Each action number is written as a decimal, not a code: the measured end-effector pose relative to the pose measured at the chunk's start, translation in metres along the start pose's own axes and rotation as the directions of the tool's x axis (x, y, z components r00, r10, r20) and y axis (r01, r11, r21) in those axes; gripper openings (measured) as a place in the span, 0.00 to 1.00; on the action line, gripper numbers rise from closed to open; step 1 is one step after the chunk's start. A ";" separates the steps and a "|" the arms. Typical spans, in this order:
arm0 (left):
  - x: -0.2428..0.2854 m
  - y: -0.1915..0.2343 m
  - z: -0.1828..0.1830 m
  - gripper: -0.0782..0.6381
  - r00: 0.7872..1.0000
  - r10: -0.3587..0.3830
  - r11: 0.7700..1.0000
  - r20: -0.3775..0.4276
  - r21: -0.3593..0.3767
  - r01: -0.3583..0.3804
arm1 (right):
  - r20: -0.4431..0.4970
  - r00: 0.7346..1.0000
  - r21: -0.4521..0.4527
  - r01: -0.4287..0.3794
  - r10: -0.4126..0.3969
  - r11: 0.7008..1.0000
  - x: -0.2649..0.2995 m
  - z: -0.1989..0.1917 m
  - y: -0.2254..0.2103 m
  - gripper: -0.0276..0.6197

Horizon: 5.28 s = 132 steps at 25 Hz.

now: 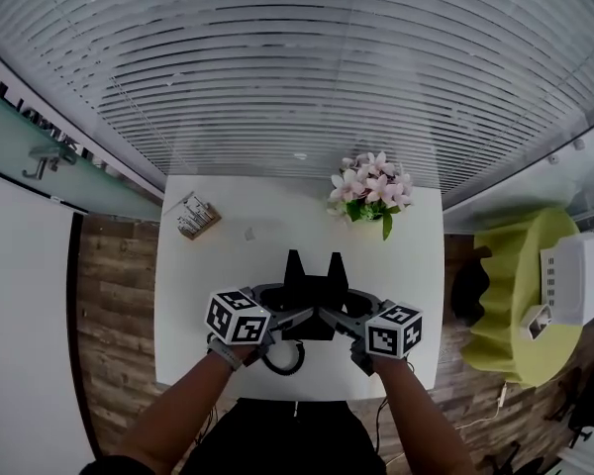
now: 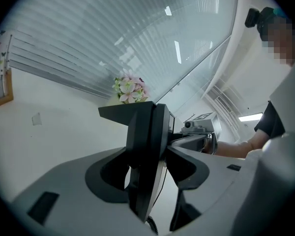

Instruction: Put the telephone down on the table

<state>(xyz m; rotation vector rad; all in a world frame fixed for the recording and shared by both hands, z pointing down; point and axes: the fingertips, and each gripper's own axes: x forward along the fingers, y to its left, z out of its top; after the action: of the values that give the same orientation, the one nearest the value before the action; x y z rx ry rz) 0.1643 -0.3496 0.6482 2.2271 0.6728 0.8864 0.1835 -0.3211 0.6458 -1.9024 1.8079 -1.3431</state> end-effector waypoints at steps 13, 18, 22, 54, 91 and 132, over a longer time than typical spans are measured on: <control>0.016 0.044 -0.009 0.45 1.000 0.016 0.995 -0.026 -0.093 -0.018 | -0.047 0.999 0.070 0.006 -0.002 0.998 0.031 -0.007 -0.036 0.41; 0.023 0.058 -0.013 0.45 1.000 0.015 0.991 -0.027 -0.134 -0.018 | -0.049 0.999 0.086 0.014 -0.009 0.996 0.038 -0.007 -0.047 0.40; 0.026 0.066 -0.015 0.45 1.000 0.018 0.986 -0.019 -0.167 -0.021 | -0.046 0.999 0.098 0.014 -0.009 0.995 0.043 -0.005 -0.053 0.40; 0.028 0.080 -0.020 0.49 0.997 0.061 0.977 -0.041 -0.201 -0.068 | -0.018 0.996 0.144 0.086 -0.084 0.986 0.046 -0.002 -0.069 0.41; -0.148 -0.181 0.083 0.14 0.877 0.114 0.792 0.468 0.490 -0.364 | 0.432 0.898 -0.561 0.199 0.079 0.804 -0.120 0.092 0.204 0.12; -0.130 -0.204 0.081 0.12 0.859 0.082 0.775 0.506 0.509 -0.374 | 0.453 0.889 -0.577 0.239 0.062 0.781 -0.136 0.081 0.205 0.08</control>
<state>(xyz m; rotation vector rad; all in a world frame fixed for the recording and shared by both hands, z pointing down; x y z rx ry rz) 0.0959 -0.3290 0.4036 3.0027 0.4803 0.2117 0.1189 -0.2859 0.3977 -2.3713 2.0574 -0.2266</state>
